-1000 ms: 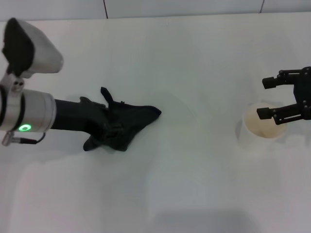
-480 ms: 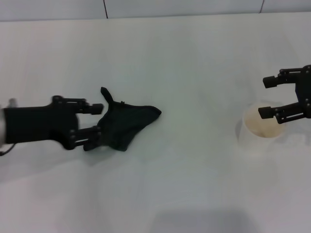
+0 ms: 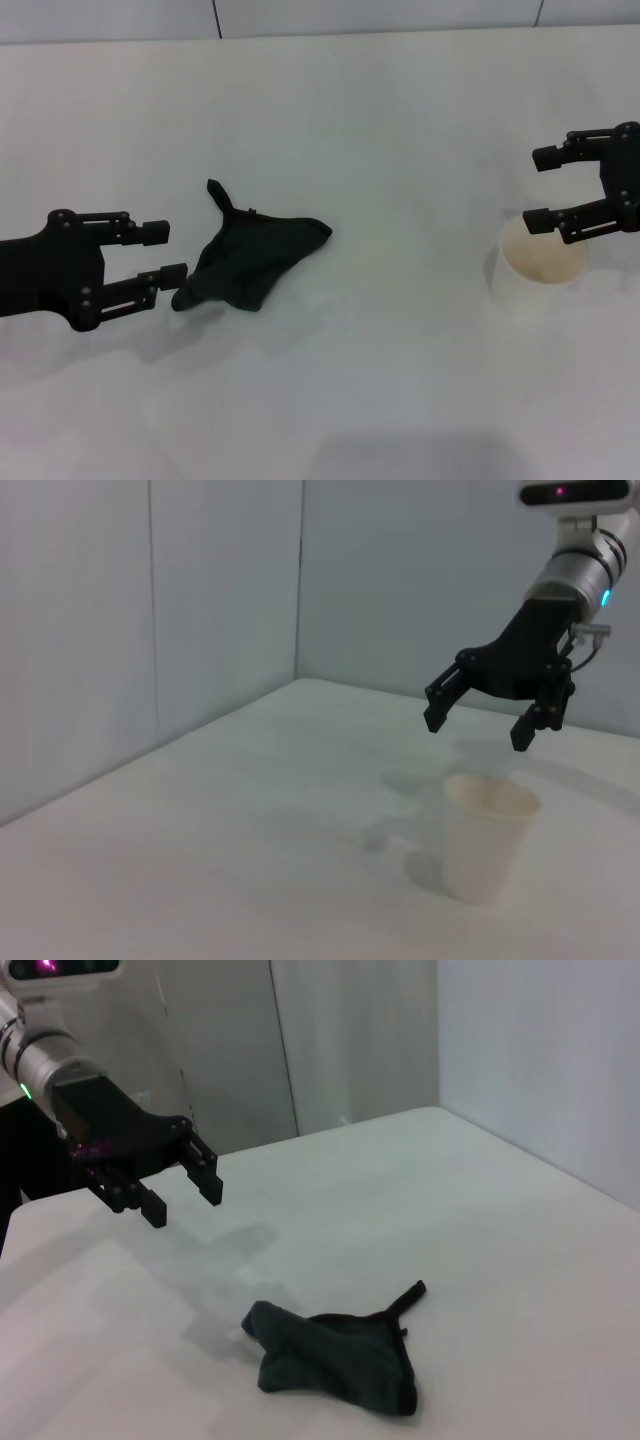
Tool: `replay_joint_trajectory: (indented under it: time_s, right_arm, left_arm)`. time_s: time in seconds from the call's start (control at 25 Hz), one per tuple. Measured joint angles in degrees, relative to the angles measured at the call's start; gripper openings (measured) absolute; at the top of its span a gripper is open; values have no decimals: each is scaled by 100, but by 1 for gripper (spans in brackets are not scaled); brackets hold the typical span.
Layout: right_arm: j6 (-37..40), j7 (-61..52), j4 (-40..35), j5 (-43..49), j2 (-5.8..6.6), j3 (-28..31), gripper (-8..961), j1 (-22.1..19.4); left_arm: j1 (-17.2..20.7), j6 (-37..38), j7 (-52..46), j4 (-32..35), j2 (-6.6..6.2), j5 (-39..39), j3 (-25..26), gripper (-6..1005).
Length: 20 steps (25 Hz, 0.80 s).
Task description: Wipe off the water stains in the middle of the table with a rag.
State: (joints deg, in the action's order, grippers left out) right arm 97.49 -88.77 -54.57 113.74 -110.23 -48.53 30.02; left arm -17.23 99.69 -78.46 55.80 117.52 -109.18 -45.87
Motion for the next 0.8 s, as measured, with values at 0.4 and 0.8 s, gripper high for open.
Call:
replay_joint_trajectory:
  time_s: [0.4, 0.8]
  right_arm:
    - [-124, 5, 25, 36, -138, -43, 857, 56]
    - [-330, 10, 36, 59, -216, -87, 857, 76]
  left_arm:
    - [-17, 86, 21, 31, -101, -104, 35, 504]
    - [-66, 93, 90, 31, -125, -122, 29, 504]
